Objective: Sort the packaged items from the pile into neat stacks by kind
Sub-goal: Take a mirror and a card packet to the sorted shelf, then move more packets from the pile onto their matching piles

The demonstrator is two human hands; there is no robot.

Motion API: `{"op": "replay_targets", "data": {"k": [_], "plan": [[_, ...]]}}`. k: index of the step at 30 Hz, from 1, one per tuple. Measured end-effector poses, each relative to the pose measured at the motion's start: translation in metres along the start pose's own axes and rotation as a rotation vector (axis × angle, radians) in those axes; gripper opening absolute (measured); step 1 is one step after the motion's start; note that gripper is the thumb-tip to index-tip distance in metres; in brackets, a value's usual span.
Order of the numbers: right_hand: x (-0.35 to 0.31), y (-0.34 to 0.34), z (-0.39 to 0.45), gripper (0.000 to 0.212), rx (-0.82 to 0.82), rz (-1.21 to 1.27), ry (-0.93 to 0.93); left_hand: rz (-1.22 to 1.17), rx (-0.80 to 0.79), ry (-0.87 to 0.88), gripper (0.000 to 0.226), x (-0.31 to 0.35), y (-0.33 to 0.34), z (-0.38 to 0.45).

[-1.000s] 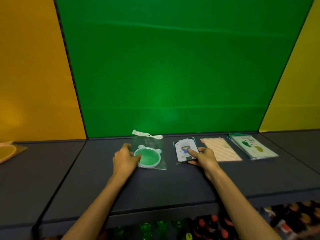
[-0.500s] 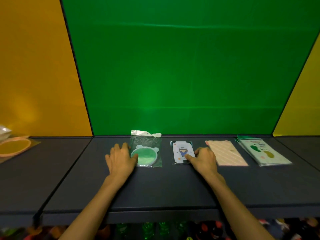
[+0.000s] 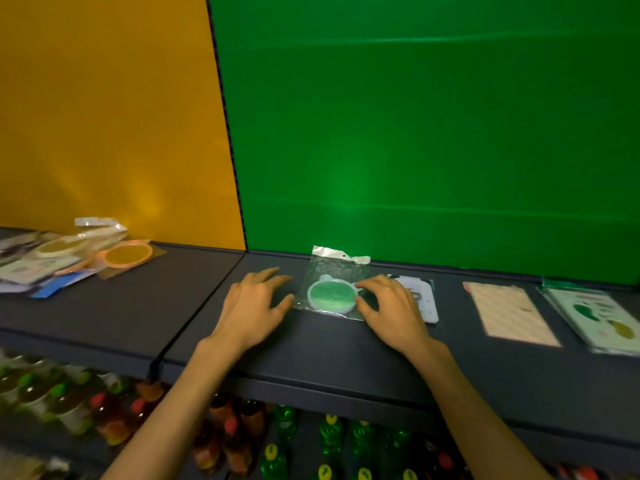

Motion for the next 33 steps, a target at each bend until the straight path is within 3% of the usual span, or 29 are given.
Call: {"op": "replay_targets", "data": {"k": [12,23,33], "plan": [[-0.190,0.089,0.006,0.042,-0.107,0.064,-0.199,0.095,-0.026,-0.173,0.050,-0.152,-0.098,-0.071],[-0.367,0.174,-0.002,0.035,-0.092,0.035,-0.190,0.179,-0.037,-0.211,0.059,-0.329,-0.171,-0.139],[-0.455,0.240,0.021,0.032,-0.095,-0.018,-0.157,0.176,0.027,-0.258,0.055,-0.463,-0.206,-0.142]]}}
Point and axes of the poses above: each hand's wrist, its own z-axis towards the middle knuckle, its own y-axis out of the palm, x = y × z, the point moved 10 cm from there along z, towards the middle knuckle, and after that the axes turned 12 degrees about x, right-handed, at the moved point
